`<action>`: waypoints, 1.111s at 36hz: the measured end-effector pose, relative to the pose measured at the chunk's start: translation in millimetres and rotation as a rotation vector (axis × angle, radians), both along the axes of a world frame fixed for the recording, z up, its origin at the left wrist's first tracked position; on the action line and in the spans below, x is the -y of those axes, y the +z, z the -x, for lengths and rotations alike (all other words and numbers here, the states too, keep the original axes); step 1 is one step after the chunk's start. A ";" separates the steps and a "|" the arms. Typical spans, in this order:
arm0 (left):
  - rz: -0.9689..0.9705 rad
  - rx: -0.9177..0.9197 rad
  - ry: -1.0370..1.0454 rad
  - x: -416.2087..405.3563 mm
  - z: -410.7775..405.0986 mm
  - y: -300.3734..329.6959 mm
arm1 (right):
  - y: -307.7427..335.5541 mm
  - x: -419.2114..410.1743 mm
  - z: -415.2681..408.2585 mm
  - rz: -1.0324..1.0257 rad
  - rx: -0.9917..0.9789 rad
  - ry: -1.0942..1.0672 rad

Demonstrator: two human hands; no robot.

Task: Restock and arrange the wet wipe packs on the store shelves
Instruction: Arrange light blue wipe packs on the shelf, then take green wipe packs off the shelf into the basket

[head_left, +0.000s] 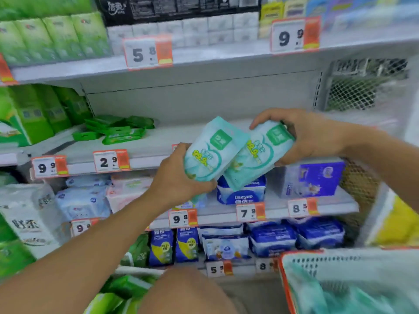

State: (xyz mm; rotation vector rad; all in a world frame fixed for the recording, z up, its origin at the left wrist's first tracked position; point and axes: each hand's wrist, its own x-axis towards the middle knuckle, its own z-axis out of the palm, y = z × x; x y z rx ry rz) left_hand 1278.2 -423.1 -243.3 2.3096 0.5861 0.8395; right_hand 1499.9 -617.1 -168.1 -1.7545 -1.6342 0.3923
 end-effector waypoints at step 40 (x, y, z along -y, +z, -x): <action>-0.271 -0.213 0.620 -203.8 97.1 76.1 | -11.5 -250.4 83.8 -0.053 0.114 -0.114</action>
